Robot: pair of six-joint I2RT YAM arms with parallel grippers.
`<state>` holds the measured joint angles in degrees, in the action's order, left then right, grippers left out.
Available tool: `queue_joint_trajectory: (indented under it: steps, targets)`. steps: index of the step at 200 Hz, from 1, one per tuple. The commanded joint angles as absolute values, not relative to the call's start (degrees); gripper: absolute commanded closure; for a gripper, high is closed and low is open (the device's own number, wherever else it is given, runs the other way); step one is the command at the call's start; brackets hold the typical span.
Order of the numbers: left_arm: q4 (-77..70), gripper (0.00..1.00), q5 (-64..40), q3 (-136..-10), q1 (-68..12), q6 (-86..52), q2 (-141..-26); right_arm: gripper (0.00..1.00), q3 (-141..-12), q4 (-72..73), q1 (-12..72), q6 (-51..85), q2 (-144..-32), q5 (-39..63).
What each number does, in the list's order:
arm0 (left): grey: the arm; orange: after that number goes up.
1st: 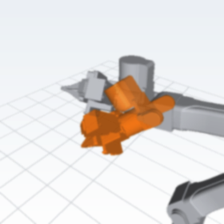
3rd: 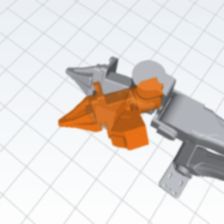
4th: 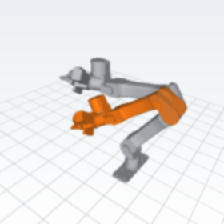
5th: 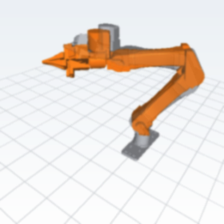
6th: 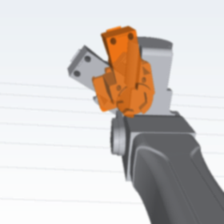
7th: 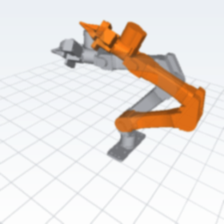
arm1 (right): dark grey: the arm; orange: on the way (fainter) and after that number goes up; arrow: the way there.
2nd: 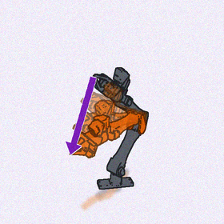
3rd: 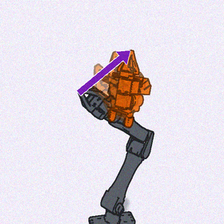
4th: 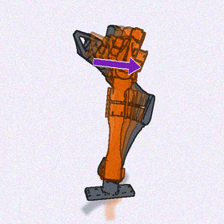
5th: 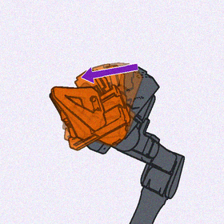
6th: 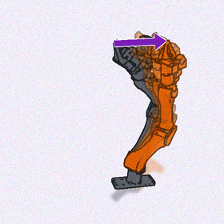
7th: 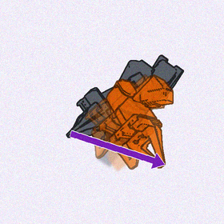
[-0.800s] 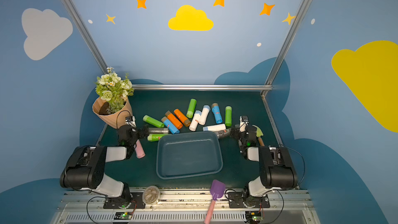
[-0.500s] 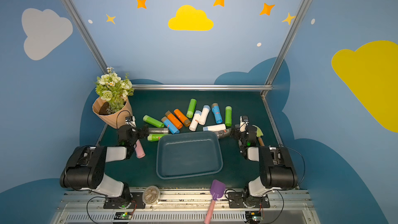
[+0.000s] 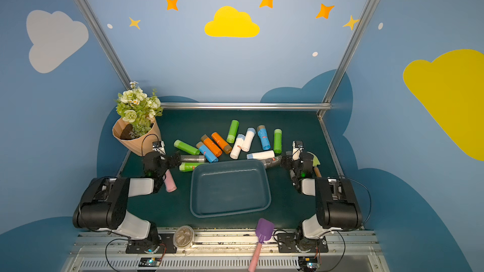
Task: Put the roll of trash bags into the storage box
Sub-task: Pick up the roll of trash bags from the center of the board.
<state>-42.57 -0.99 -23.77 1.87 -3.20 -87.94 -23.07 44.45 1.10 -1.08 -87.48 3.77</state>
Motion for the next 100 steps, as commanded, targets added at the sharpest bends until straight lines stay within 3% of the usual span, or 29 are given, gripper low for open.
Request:
queue_joint_trajectory:
  steps: [1, 80, 100]
  targets:
    - [-42.4, 0.0, -1.5, -24.1, 2.0, -2.5, -87.0, 0.03, -23.8, 43.8, 2.3, -1.4, -86.4, 2.0]
    - [-44.6, 0.0, -2.2, -22.5, 1.6, -1.7, -86.0, 0.03, -21.9, 46.6, 3.9, -2.6, -85.7, -0.4]
    - [-41.7, 0.0, -0.8, -22.5, 1.3, -1.9, -82.6, 0.03, -19.3, 49.6, 5.3, -2.5, -82.8, -5.0]
